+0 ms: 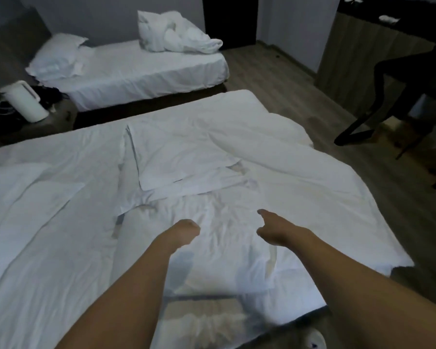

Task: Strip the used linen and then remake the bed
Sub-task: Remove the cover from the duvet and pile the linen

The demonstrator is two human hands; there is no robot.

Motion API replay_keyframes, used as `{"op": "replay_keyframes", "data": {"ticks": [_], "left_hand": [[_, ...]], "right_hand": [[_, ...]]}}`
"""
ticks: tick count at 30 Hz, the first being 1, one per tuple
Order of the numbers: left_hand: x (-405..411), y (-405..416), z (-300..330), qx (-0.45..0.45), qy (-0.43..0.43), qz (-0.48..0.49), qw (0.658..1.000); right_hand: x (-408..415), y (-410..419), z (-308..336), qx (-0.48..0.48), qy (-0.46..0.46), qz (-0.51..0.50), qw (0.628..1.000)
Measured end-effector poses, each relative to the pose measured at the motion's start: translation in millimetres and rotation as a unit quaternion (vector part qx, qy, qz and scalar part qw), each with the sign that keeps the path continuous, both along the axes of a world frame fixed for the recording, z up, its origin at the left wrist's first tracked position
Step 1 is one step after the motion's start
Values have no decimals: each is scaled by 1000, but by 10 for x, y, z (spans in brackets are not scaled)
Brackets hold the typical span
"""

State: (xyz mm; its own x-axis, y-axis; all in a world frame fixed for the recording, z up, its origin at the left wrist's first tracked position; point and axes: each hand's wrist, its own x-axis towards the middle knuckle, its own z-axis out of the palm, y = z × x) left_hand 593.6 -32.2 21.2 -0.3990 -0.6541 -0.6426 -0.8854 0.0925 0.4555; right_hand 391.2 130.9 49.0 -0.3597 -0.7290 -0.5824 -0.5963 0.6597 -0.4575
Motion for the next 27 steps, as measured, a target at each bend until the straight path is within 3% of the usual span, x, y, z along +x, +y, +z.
{"op": "replay_keyframes", "data": {"ticks": [4, 7, 11, 15, 19, 21, 24, 25, 27], "left_hand": [[-133, -90, 105, -18, 93, 152, 984], [-132, -158, 154, 26, 136, 302, 943], [-23, -436, 90, 78, 170, 426, 885], [110, -1348, -240, 45, 199, 522, 828], [134, -2585, -1003, 18, 279, 596, 753], [95, -2942, -1430, 26, 275, 609, 744], [-18, -3186, -1809, -2, 286, 572, 769], [14, -3253, -1809, -29, 306, 568, 763], [338, -3373, -1727, -101, 351, 592, 718]], "right_hand": [[-396, -222, 19, 0, 26, 57, 998], [-652, -485, 32, 9, 62, 102, 993], [-745, -1141, 10, 15, 108, 153, 982], [-585, -2153, -296, -15, 162, 236, 958], [-334, -3210, -1074, -62, 220, 290, 929], [-212, -3571, -1482, -58, 262, 312, 912], [-37, -3809, -1988, -74, 301, 324, 894], [0, -3854, -2100, -93, 318, 330, 884], [-4, -3941, -2243, -120, 347, 343, 865]]}}
